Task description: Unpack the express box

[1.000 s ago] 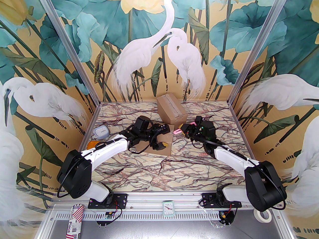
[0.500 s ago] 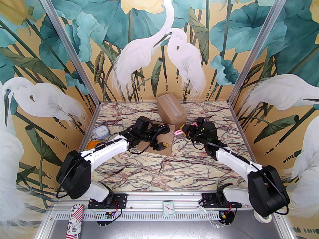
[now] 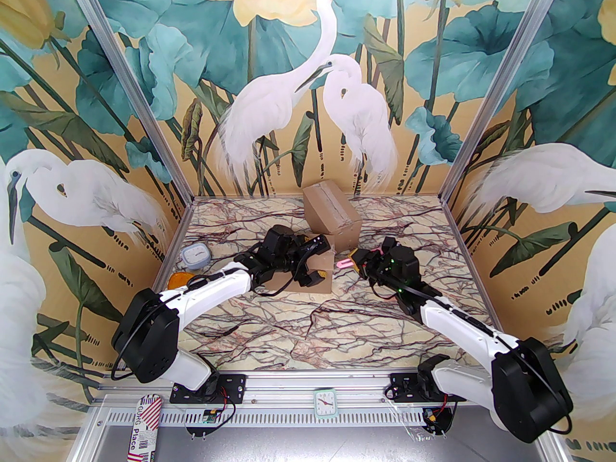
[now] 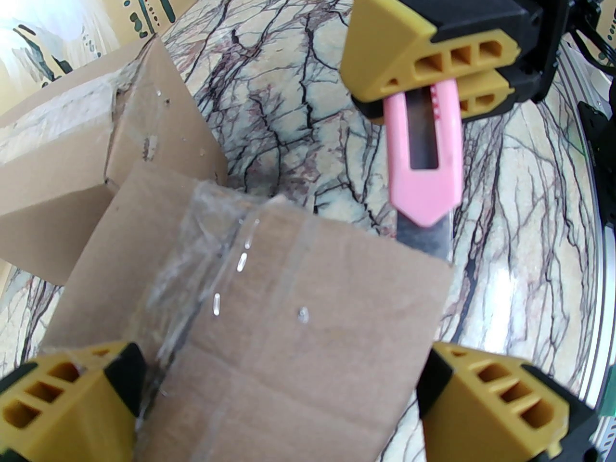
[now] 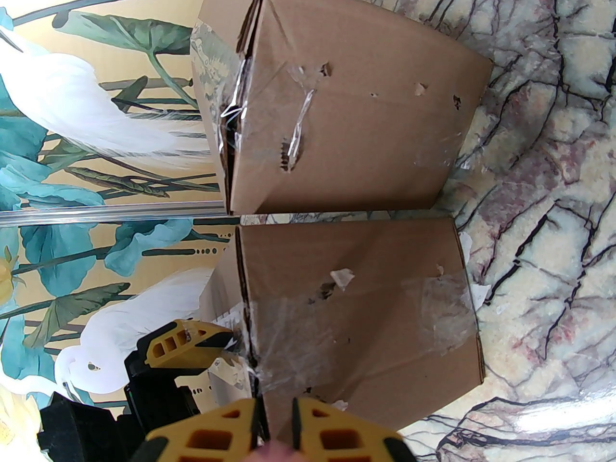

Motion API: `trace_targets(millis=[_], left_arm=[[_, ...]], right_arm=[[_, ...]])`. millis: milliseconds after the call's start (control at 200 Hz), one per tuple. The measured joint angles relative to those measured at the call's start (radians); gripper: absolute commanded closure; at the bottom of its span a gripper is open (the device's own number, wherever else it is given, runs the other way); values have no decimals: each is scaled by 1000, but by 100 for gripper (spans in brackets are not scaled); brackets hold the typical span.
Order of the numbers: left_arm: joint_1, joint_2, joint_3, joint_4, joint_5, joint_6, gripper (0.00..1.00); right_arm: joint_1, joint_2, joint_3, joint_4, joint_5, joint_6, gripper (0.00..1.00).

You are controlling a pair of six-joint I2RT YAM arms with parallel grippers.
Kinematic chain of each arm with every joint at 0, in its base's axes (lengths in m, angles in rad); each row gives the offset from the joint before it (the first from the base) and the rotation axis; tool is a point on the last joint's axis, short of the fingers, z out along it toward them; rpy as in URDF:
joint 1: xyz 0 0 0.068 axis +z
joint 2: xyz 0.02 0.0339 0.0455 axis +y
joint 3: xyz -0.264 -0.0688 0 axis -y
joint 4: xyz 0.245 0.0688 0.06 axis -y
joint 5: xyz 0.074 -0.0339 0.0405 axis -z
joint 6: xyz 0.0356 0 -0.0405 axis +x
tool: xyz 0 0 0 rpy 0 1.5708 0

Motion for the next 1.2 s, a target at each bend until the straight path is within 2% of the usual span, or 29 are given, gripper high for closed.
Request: trace_targets(millis=[235, 510, 675, 855, 1030, 1200], left_arm=[[0, -6, 0, -30, 55, 58, 5], [15, -33, -11, -61, 93, 48, 2], [16, -65, 4, -75, 92, -47, 1], [41, -164, 14, -85, 27, -195, 1], [133, -250, 38, -137, -87, -390, 0], [272, -275, 44, -217, -119, -562, 0]], right_arm=[[-13, -87, -10, -93, 30, -39, 100], [-131, -260, -16, -265, 95, -138, 100], [-135, -262, 66, -507, 136, -290, 100], [-98, -228, 193, -687, 202, -457, 100], [-6, -121, 280, -764, 259, -595, 100], [79, 4, 362, -805, 299, -710, 100]])
